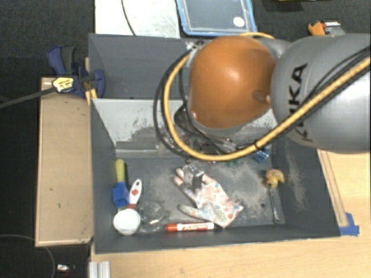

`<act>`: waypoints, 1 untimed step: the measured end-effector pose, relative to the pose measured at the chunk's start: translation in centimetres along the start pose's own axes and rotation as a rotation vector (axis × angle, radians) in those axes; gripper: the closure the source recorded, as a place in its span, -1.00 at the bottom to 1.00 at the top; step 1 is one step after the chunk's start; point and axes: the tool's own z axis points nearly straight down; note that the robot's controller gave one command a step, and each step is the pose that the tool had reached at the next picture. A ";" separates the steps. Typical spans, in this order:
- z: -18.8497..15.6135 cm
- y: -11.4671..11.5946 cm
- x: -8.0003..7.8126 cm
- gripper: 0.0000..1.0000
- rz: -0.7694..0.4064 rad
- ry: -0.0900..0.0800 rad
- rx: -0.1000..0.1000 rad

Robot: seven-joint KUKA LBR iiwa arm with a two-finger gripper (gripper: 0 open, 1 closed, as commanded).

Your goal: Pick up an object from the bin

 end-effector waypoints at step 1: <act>-1.5 -0.3 -0.3 -1.00 0.056 0.004 -0.002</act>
Offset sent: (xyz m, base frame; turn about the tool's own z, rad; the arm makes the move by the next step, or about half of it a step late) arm 0.0125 -0.0246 -0.0523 0.2626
